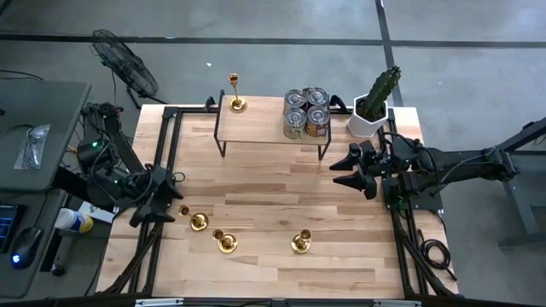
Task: Pick & Place candle stick holders
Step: Put the gold candle holder on the shelf
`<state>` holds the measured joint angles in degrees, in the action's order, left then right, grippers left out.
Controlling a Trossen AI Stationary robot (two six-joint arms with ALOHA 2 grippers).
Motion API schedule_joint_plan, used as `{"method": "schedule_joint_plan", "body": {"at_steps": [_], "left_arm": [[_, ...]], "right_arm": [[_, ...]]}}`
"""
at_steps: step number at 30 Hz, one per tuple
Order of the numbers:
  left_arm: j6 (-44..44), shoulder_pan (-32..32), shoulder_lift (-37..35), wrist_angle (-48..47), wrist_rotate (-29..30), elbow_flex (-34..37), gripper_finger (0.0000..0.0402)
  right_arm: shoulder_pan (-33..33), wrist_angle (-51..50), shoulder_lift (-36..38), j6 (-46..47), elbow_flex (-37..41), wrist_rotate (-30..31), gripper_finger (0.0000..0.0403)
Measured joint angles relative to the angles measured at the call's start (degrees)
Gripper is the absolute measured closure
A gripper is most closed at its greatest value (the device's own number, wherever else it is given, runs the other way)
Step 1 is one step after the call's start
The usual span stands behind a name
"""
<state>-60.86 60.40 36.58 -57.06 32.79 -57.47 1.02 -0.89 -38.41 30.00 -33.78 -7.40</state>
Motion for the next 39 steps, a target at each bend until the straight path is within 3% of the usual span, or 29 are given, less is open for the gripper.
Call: {"method": "schedule_joint_plan", "body": {"at_steps": [6, 18, 29, 35, 39], "left_arm": [[-0.82, 0.0, 0.04, -1.37, -3.94, 0.0, 0.0004], [-4.15, 0.02, 7.32, -17.11, -14.32, 0.0, 0.0004], [-3.89, 0.04, 12.43, -22.17, -11.22, 2.14, 0.0004], [-3.98, 0.07, 12.33, -17.31, -10.59, 8.64, 0.0004], [-4.2, 0.07, 12.33, -11.77, -6.76, 12.05, 0.0004]], "right_arm": [[0.0, -0.68, -0.02, 0.33, 0.0, 0.0, 0.0151], [0.0, -0.72, -0.02, 0.42, -0.02, -0.02, 0.0151], [0.0, -0.72, -0.04, 0.3, 0.0, -0.17, 0.0151], [0.0, -0.72, -0.04, 0.22, 0.0, -0.21, 0.0151], [0.0, -0.72, -0.04, 0.2, 0.0, -0.22, 0.0151]]}}
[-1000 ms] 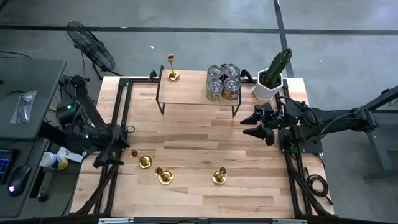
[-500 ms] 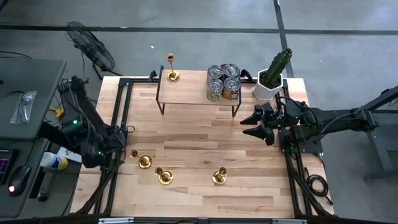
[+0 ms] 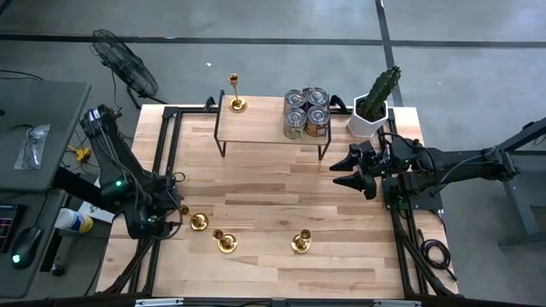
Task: Pick & Place candle stick holders
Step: Put the gold candle holder on the shelf
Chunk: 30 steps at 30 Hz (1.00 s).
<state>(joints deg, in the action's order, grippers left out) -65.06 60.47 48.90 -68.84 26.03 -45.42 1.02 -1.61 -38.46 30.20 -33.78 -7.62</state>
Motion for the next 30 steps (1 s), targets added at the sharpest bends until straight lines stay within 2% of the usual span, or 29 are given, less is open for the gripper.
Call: {"method": "schedule_joint_plan", "body": {"at_steps": [7, 11, 30], "left_arm": [[-0.47, 0.0, -0.02, 8.4, 6.56, 4.97, 0.0004], [-2.78, 0.0, -0.02, 9.82, 7.52, 6.15, 0.0017], [-1.05, 0.01, -0.02, 12.35, 9.5, 6.24, 0.0161]], "right_arm": [[0.0, -0.1, 0.0, 0.0, 0.0, 0.0, 0.0151], [0.0, -0.28, -0.02, 0.04, 0.0, 0.0, 0.0151], [0.0, -0.31, -0.02, 0.2, 0.0, 0.02, 0.0151]]}}
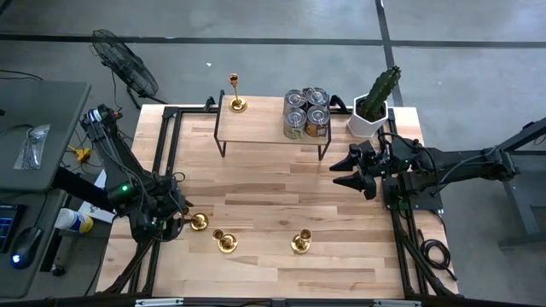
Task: Pick & Place candle stick holders
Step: Put the gold candle holder on the shelf
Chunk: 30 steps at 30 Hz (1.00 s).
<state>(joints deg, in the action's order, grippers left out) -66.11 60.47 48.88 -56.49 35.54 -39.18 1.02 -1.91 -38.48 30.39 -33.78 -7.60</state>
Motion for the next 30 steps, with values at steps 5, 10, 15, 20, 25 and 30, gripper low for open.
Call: {"method": "schedule_joint_plan", "body": {"at_steps": [5, 10, 15, 20, 25, 30], "left_arm": [[0.26, -0.01, 0.0, 0.65, 0.04, 0.0, 0.019], [0.26, 0.0, 0.0, 1.09, 0.01, 0.0, 0.022], [0.26, -0.01, 0.0, 1.22, -0.02, 0.0, 0.0249], [0.26, 0.01, 0.0, 1.39, -0.05, 0.0, 0.0277], [0.24, -0.01, 0.0, 1.75, -0.03, 0.0, 0.0305], [0.24, -0.01, 0.0, 2.87, -0.01, 0.0, 0.034]], "right_arm": [[0.0, -0.01, 0.0, -0.02, 0.0, 0.17, 0.0151], [0.0, -0.02, 0.01, -0.02, 0.0, 0.17, 0.0151], [0.0, -0.02, 0.0, -0.02, 0.0, 0.17, 0.0151], [0.0, -0.04, 0.0, -0.17, 0.0, 0.15, 0.0151], [0.0, -0.04, 0.0, -0.2, 0.0, 0.02, 0.0151], [0.0, -0.15, 0.0, -0.5, 0.0, 0.0, 0.0151]]}}
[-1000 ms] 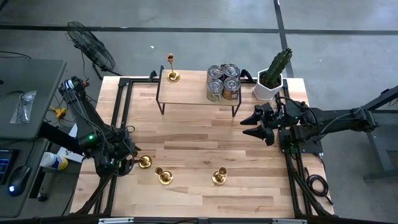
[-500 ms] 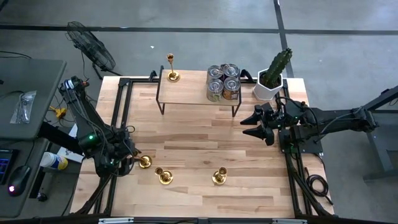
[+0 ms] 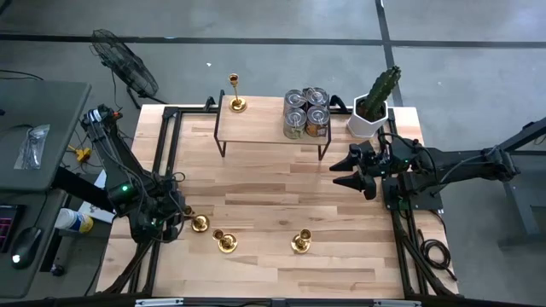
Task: Pick & Place candle stick holders
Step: Put the gold candle holder on the shelf
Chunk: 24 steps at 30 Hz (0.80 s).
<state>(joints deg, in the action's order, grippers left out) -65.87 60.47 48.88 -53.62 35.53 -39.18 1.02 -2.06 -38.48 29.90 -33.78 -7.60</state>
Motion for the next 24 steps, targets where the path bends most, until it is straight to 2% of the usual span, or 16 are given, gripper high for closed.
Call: {"method": "schedule_joint_plan", "body": {"at_steps": [8, 24], "left_arm": [[-0.04, 0.0, 0.02, 0.34, 0.07, -0.02, 0.039], [-0.98, -0.07, 0.02, 1.29, 2.58, -0.02, 0.039]], "right_arm": [[0.02, -0.02, 0.0, -0.05, 0.0, -0.02, 0.0151], [0.0, 0.06, 0.0, 0.28, 0.0, -0.04, 0.0151]]}}
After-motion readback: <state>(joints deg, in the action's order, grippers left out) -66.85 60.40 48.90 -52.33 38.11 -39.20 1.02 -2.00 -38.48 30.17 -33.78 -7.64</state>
